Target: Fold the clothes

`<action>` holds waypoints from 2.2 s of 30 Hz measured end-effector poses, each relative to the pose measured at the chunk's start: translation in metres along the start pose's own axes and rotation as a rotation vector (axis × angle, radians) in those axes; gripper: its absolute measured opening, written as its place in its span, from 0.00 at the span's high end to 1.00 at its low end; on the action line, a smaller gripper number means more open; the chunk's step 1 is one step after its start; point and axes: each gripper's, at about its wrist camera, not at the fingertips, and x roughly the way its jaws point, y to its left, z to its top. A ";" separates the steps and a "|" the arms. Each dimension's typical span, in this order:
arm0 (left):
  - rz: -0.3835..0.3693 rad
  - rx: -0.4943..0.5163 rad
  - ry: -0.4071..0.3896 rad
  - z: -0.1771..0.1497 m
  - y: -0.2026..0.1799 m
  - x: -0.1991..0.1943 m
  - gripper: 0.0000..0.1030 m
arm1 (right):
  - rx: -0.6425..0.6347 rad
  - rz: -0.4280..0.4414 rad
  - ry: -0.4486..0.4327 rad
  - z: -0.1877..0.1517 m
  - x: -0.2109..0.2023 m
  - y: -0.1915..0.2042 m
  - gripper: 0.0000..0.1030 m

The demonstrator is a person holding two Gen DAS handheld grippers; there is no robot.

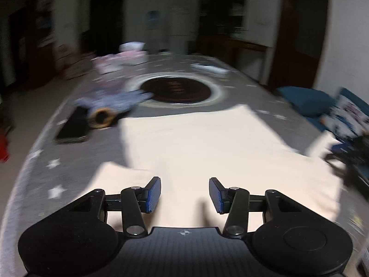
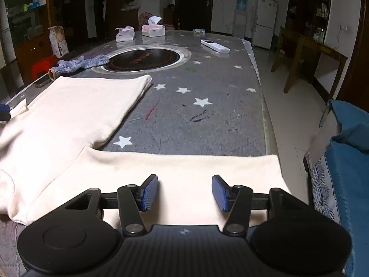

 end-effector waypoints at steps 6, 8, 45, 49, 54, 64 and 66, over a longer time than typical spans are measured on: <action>0.053 -0.033 0.041 0.002 0.018 0.028 0.57 | 0.014 -0.002 0.013 -0.002 0.004 0.002 0.47; 0.058 -0.048 0.043 -0.002 0.022 0.031 0.62 | 0.023 -0.004 0.014 -0.002 0.005 0.001 0.45; 0.312 -0.496 -0.158 -0.107 0.172 -0.113 0.94 | 0.033 -0.070 0.032 0.002 0.007 0.010 0.35; 0.341 -0.506 -0.117 -0.116 0.177 -0.107 0.94 | 0.020 -0.081 0.038 0.003 0.007 0.013 0.35; 0.398 -0.486 -0.144 -0.104 0.167 -0.110 0.90 | 0.010 -0.086 0.042 0.003 0.006 0.016 0.32; 0.220 -0.380 -0.060 -0.073 0.138 -0.069 0.90 | 0.021 -0.082 0.041 0.002 0.007 0.015 0.31; 0.228 -0.391 -0.047 -0.071 0.142 -0.061 0.90 | 0.023 -0.080 0.040 0.002 0.006 0.014 0.30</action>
